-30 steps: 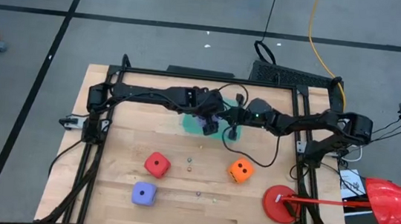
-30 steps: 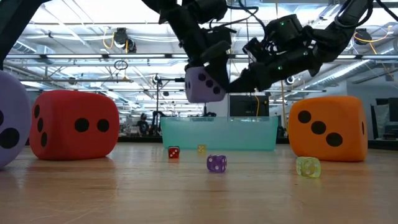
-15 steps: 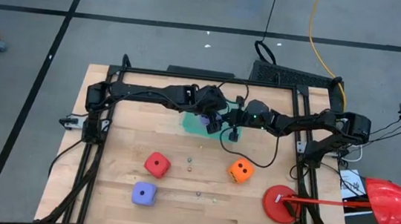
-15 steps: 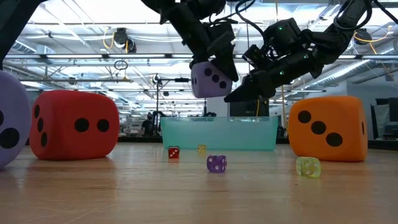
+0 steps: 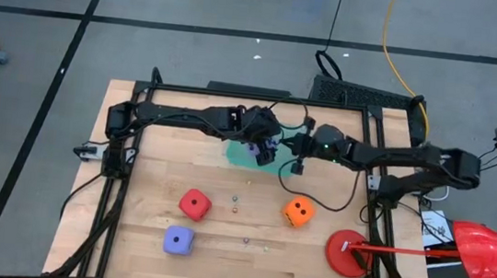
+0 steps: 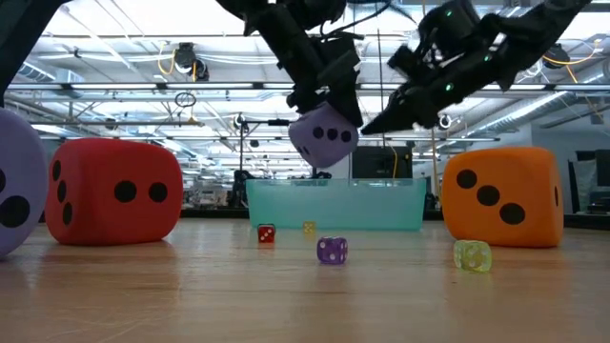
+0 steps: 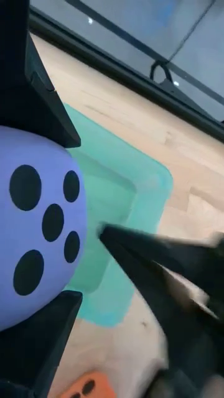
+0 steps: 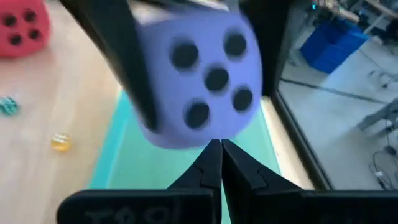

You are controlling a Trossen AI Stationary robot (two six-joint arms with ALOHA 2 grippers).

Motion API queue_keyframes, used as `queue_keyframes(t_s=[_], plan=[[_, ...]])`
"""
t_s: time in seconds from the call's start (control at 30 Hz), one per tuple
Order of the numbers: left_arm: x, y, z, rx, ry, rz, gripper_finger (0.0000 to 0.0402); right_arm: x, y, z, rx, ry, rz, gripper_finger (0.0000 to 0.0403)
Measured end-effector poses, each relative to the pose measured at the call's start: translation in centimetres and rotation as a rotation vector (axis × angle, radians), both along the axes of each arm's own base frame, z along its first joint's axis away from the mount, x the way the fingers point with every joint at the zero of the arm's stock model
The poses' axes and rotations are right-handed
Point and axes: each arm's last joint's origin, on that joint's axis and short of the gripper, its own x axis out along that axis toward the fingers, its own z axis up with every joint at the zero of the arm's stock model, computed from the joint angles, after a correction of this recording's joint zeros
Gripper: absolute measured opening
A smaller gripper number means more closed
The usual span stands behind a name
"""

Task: Pick & Place Dice
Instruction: Put the top large purple dice into the blue bin

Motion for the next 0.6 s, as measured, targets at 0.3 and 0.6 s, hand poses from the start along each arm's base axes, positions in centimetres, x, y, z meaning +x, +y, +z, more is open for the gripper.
queue_keyframes(t_s=[0.3,0.6], plan=[[-0.6,0.2,0.0,-0.04,0.032,0.055,0.0399,-0.8,0.9,0.9,0.004,0.005,0.031,0.0],[-0.7,1.1,0.4,-0.011,-0.031,0.223,0.0399,-0.5,2.4,0.8,0.0,0.015,0.095,0.0]])
